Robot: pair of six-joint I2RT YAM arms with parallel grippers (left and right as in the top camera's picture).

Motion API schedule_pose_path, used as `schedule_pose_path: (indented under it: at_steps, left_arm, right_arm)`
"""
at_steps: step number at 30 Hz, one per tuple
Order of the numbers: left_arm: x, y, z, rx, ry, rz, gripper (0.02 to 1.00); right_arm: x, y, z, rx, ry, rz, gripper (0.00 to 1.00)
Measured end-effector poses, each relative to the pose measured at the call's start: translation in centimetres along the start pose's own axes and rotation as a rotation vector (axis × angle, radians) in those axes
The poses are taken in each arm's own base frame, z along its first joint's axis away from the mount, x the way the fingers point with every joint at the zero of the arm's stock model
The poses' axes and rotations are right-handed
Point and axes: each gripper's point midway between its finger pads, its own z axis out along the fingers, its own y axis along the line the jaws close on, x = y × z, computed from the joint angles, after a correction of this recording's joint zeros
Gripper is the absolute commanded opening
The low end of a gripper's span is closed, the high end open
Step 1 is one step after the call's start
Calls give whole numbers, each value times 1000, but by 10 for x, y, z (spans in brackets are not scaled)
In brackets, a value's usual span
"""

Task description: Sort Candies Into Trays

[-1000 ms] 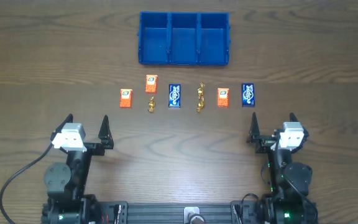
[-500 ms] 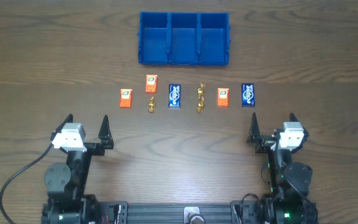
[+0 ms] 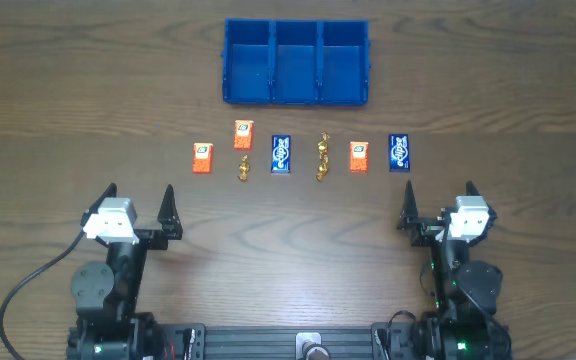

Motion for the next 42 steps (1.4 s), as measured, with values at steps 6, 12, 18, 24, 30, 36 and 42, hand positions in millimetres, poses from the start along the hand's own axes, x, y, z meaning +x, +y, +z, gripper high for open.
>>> schedule_pose_path:
  at_steps: [6, 12, 18, 24, 30, 36, 42]
  left_arm:
    - [0, 6, 0, -35, -2, 0, 996]
    - [2, 7, -1, -42, 22, -6, 998]
    - [-20, -14, -16, 11, 223, -27, 998]
    - [-89, -31, -9, 44, 296, -23, 998]
    - [-85, -32, 28, 14, 558, -32, 998]
    - [-20, -33, 84, -6, 875, -33, 998]
    - [56, -38, 113, -5, 1106, -19, 996]
  right_arm:
    - [0, 0, 0, 0, 0, 0, 998]
    - [0, 0, 0, 0, 1, 0, 998]
    - [0, 0, 0, 1, 0, 0, 998]
    - [0, -1, 0, 3, 0, 0, 998]
    - [0, -1, 0, 4, 0, 0, 998]
    - [0, -1, 0, 4, 0, 0, 998]
    - [0, -1, 0, 4, 0, 0, 998]
